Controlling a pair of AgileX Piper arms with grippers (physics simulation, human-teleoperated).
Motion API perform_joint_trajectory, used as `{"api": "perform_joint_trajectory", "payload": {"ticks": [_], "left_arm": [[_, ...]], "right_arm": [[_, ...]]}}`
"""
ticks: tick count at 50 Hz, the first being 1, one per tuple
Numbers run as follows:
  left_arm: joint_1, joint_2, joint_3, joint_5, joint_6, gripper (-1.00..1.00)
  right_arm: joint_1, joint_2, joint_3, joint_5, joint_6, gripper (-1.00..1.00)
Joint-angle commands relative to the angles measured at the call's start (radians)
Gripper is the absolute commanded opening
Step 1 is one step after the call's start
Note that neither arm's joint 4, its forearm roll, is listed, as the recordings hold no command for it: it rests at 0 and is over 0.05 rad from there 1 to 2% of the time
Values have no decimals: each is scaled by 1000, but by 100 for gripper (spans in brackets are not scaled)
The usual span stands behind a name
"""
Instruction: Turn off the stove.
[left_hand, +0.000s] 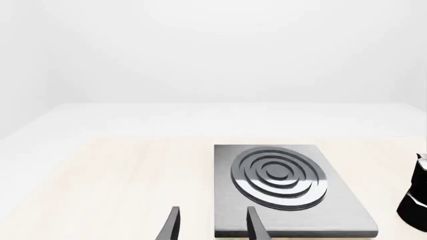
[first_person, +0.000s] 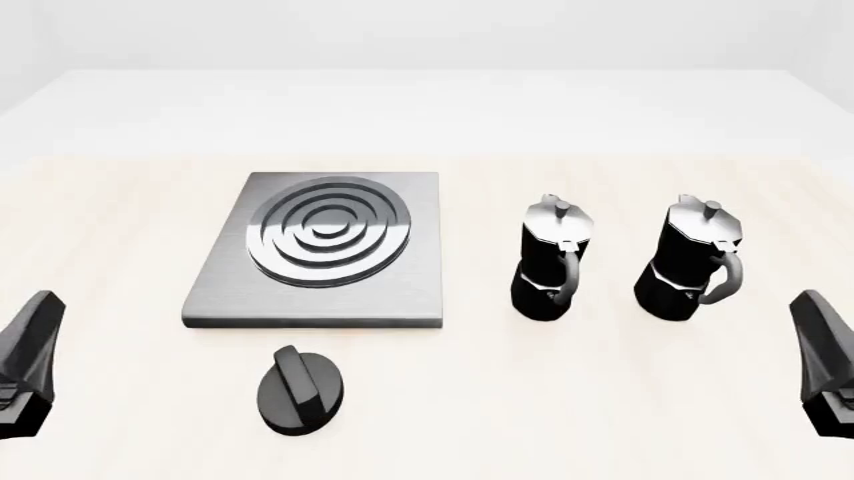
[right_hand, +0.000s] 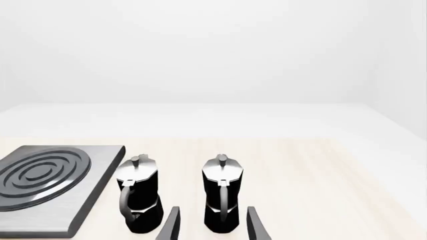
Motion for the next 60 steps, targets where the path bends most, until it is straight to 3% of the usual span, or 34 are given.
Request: {"api": "perform_joint_trajectory", "payload": {"ticks": [1, 20, 27, 30, 33, 34, 35, 37, 38, 41, 45, 52, 60], "left_arm": [[-3, 9, -1, 5, -1, 100], [2, 45, -43, -5, -3, 100], [-26, 222, -124, -43, -28, 100], [-17, 242, -136, -48, -5, 100], [-61, 355, -154, -75, -53, 100], [-93, 404, -155, -87, -107, 100], [-78, 389, -162, -76, -51, 100], [-108, 435, -176, -67, -69, 100], [-108, 433, -188, -44, -22, 100], [-127, 462, -205, -24, -48, 100], [-148, 519, -235, 19, 29, 100], [-164, 626, -273, 54, 62, 100], [-178, 764, -335, 94, 182, 100]], "right_arm": [[0, 5, -3, -3, 1, 100], [16, -1, -2, 5, -9, 100], [27, -1, -2, 7, -10, 100], [24, -1, -2, 7, -10, 100], [23, -1, -2, 7, -9, 100], [23, 0, -2, 7, -9, 100], [24, 0, -2, 7, -9, 100], [26, 0, -2, 7, -9, 100], [27, 0, -2, 7, -10, 100], [28, 0, -2, 7, -10, 100], [32, 0, -2, 9, -8, 100], [32, 0, -3, 7, -6, 100], [39, 1, -3, 9, -5, 100]]}}
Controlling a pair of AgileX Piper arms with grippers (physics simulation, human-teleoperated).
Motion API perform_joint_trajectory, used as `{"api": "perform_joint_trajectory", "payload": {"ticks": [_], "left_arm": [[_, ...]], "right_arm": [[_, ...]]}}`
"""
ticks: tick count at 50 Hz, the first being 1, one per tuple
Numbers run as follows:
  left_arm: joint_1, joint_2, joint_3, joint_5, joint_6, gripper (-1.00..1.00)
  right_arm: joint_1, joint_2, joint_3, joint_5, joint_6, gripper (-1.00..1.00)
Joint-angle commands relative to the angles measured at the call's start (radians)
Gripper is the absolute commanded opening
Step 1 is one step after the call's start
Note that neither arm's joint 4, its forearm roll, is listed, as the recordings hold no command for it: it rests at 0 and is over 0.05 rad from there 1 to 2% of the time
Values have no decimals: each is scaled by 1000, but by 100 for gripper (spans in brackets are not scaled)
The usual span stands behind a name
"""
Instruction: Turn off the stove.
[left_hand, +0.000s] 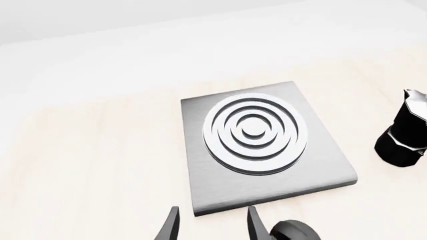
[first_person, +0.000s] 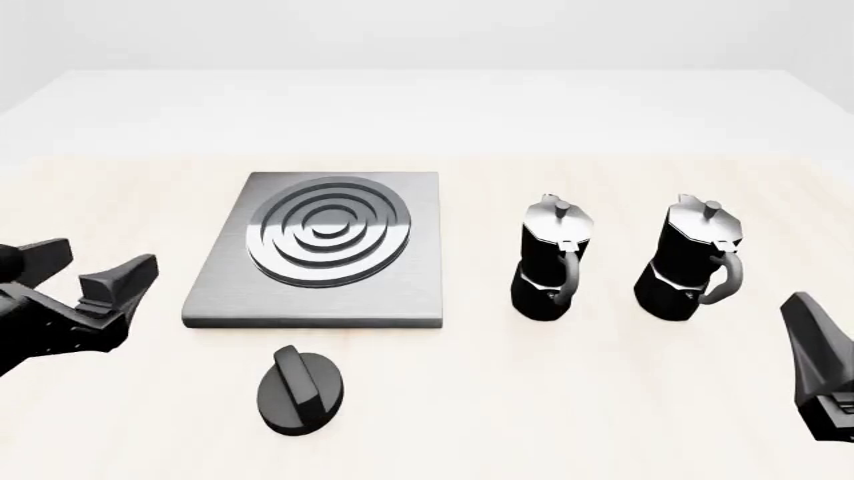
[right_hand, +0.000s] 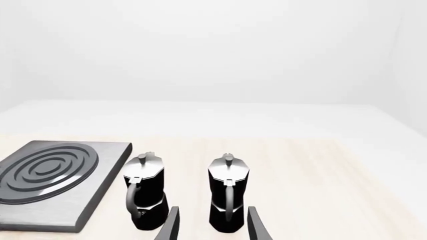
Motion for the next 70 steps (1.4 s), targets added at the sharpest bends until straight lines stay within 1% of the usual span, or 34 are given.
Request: {"api": "perform_joint_trajectory", "payload": {"ticks": [1, 2, 3, 4, 6, 7, 8, 10, 11, 12, 13, 14, 17, 18, 20, 23, 24, 26, 35, 54, 64, 70], "left_arm": [[-30, 183, -81, 59, 92, 100], [-24, 208, -86, 63, 111, 100], [-2, 249, -96, 60, 101, 100], [-2, 249, -96, 59, 101, 100], [8, 277, -96, 61, 148, 100], [12, 297, -104, 68, 140, 100], [17, 300, -100, 65, 173, 100], [21, 320, -105, 69, 171, 100], [13, 361, -104, 62, 184, 100], [11, 369, -102, 54, 189, 100], [12, 372, -103, 52, 181, 100], [-14, 402, -100, 45, 181, 100], [-47, 431, -97, 28, 171, 100], [-111, 554, -78, -56, 139, 100], [-116, 582, -72, -78, 140, 100], [-147, 608, -59, -107, 104, 100], [-145, 624, -52, -124, 114, 100], [-156, 650, -46, -147, 97, 100], [-156, 759, -29, -241, 90, 100], [-118, 894, -25, -334, 123, 100], [-140, 943, -22, -377, 112, 100], [-155, 930, -39, -358, 109, 100]], "right_arm": [[6, 1, 0, 2, 1, 100], [7, 1, 0, 2, 2, 100], [8, 2, 0, 2, 1, 100], [8, 2, 0, 2, 1, 100], [8, 1, 0, 2, 0, 100], [7, 1, -1, 1, 2, 100], [7, 1, -2, 1, 3, 100], [6, 1, -1, 1, 3, 100], [9, 1, -1, 0, 4, 100], [11, 1, -1, 1, 3, 100], [11, 1, -1, 1, 3, 100], [13, 1, -1, 1, 3, 100], [12, 1, -1, 1, 2, 100], [12, 0, -1, 3, 1, 100], [13, 0, -1, 3, 0, 100], [15, 0, -1, 3, 0, 100], [15, 0, -1, 3, 0, 100], [16, 0, -1, 3, 0, 100], [16, 3, -1, 1, -2, 100], [18, 2, 0, 2, -4, 100], [17, 2, 0, 2, -3, 100], [17, 2, -1, 3, -2, 100]]}}
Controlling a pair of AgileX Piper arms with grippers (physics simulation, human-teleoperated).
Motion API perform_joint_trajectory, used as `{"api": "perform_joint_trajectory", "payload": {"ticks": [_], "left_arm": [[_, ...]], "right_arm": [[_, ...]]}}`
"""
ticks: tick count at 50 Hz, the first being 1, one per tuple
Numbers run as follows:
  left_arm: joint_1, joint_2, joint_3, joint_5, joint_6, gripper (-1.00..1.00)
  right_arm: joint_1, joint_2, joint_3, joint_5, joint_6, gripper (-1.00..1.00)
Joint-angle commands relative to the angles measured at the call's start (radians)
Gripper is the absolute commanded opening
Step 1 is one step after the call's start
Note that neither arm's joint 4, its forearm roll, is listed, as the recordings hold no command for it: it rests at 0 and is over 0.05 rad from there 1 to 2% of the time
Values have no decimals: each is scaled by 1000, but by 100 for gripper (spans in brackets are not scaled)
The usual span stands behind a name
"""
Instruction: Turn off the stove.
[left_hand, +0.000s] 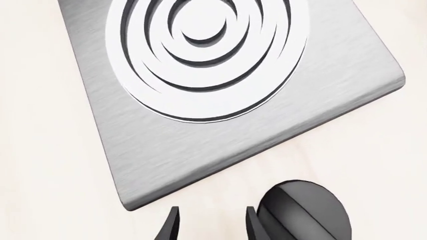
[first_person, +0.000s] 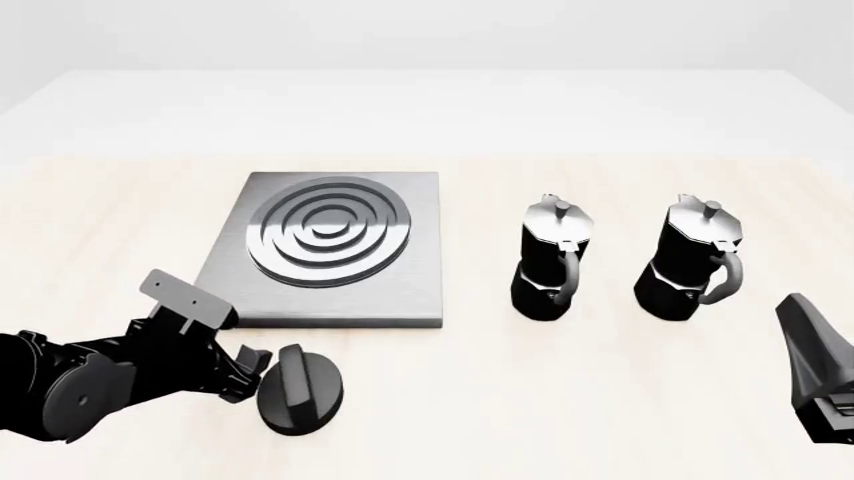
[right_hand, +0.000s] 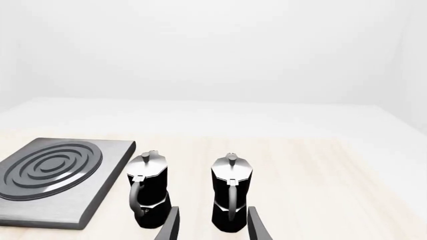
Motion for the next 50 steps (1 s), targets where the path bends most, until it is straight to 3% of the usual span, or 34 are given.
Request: {"api": "perform_joint_trajectory", "payload": {"ticks": [1, 20, 50], "left_arm": [[-20, 23, -18, 0, -5, 100], [-34, -4, -89, 78, 33, 100], [-159, 51, -171, 77, 10, 100]], "right_arm": [[0, 0, 0, 0, 2, 100], [-3, 0, 0, 0, 5, 100], [-3, -3, -2, 1, 17, 100]]}}
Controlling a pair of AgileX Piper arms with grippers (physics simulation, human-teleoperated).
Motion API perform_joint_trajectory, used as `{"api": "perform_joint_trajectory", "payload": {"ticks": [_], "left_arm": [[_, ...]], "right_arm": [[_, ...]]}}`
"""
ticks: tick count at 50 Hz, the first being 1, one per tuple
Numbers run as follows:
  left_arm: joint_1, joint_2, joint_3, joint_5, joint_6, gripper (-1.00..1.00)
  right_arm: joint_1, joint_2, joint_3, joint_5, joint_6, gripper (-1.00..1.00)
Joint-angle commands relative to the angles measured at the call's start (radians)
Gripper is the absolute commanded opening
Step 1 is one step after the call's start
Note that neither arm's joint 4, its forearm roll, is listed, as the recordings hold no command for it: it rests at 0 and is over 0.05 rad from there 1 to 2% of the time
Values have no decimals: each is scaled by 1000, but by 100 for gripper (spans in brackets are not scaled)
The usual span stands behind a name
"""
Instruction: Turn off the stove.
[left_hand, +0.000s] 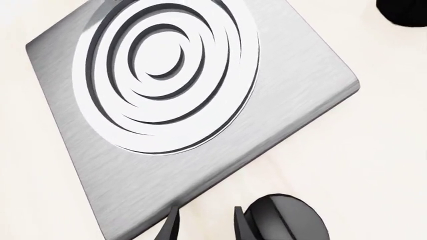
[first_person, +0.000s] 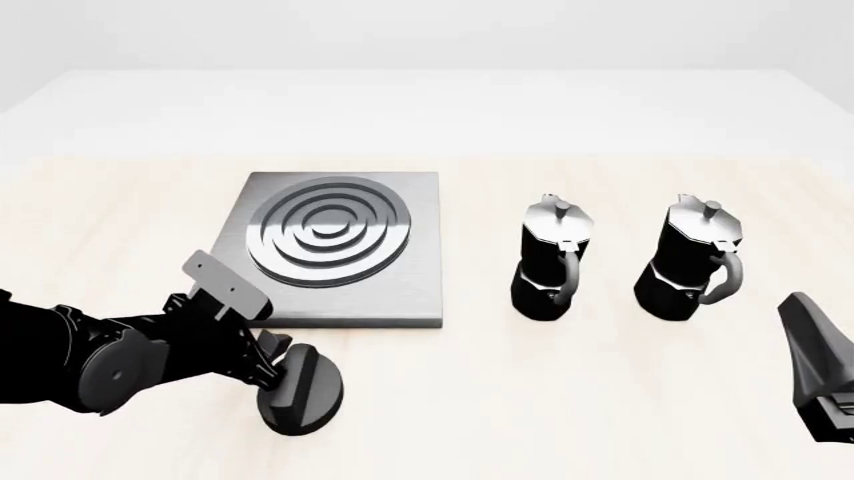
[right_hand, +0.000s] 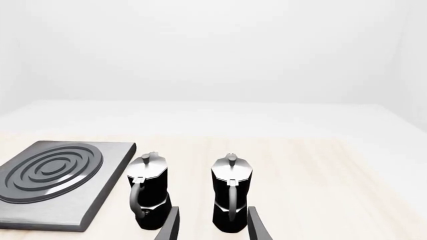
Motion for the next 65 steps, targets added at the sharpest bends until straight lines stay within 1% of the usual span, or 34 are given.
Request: {"api": "perform_joint_trajectory", "payload": {"ticks": [1, 6, 7, 10, 18, 26, 27, 29, 30, 33, 34, 35, 36, 37, 39, 40, 43, 48, 53, 57, 65], "left_arm": [[-65, 21, -82, 24, -88, 100], [-42, 1, -86, 44, -68, 100], [26, -61, -70, 83, -34, 100], [73, -118, -58, 119, -13, 100], [132, -218, -29, 174, 8, 100], [171, -296, -19, 223, 17, 100], [191, -364, -8, 266, 14, 100], [201, -405, -9, 291, 4, 100], [205, -447, -7, 316, -2, 100], [210, -486, -2, 339, -2, 100], [216, -531, -3, 367, -8, 100], [216, -532, -3, 369, -8, 100], [227, -567, -7, 389, -12, 100], [245, -677, -24, 475, -13, 100], [257, -731, -35, 521, -8, 100], [257, -731, -35, 522, -8, 100], [278, -790, -55, 572, -2, 100], [283, -891, -122, 662, -20, 100], [305, -946, -162, 716, -8, 100], [323, -987, -185, 750, -16, 100], [363, -1062, -164, 785, -31, 100]], "right_arm": [[0, -1, -1, 0, 4, 100], [-1, -1, -2, 1, 4, 100], [1, 0, -1, 0, 1, 100], [2, 0, -1, 0, 1, 100], [3, 0, -2, 0, -1, 100], [4, -1, -2, -1, 0, 100], [3, 0, -3, -1, 2, 100], [3, 0, -3, -1, 2, 100], [4, 0, -3, -1, 3, 100], [6, 0, -2, -1, 1, 100], [8, 0, -2, -1, 2, 100], [8, 0, -2, -1, 2, 100], [9, 0, -2, -1, 2, 100], [12, 0, -2, -1, 2, 100], [13, 0, -2, -1, 3, 100], [13, 0, -2, -1, 3, 100], [14, 0, -2, -1, 3, 100], [19, -1, -2, -1, 4, 100], [20, -1, -2, 0, 7, 100], [20, -1, -3, -1, 10, 100], [10, -1, -4, -1, 15, 100]]}}
